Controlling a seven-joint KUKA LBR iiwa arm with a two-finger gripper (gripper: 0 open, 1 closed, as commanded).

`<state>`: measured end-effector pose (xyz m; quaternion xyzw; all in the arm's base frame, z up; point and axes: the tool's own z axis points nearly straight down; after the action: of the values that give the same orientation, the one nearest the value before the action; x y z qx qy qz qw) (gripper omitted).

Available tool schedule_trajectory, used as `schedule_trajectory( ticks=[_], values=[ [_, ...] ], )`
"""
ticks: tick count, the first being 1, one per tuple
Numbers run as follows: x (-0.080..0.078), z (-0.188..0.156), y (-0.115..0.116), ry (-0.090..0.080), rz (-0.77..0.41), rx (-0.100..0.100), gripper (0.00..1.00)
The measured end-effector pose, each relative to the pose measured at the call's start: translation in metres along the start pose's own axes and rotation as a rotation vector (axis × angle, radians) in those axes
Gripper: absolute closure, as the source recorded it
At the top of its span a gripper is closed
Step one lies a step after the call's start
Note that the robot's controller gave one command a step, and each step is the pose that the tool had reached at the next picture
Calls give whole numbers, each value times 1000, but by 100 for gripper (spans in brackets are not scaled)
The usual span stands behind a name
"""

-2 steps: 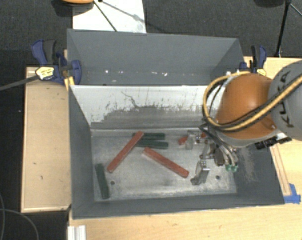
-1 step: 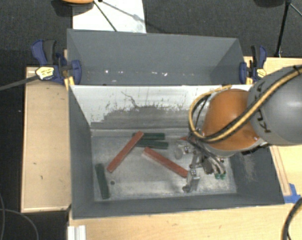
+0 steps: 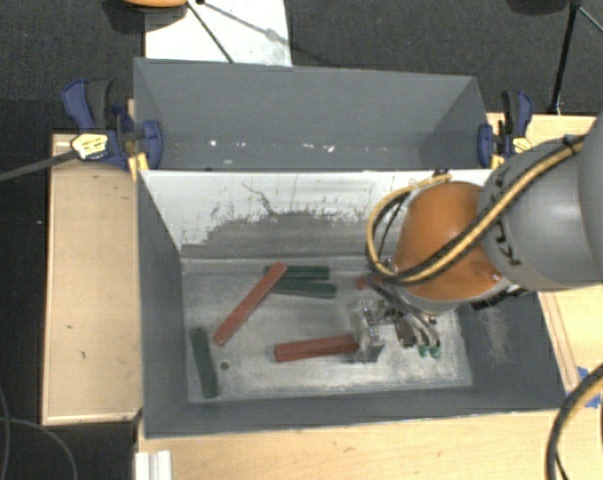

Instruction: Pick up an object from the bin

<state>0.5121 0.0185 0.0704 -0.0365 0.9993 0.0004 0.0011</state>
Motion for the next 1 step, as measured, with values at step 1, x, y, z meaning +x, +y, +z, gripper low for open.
schedule_trajectory(
  ticks=[1],
  values=[
    [0, 0, 0, 0, 1, 0, 100]
  ],
)
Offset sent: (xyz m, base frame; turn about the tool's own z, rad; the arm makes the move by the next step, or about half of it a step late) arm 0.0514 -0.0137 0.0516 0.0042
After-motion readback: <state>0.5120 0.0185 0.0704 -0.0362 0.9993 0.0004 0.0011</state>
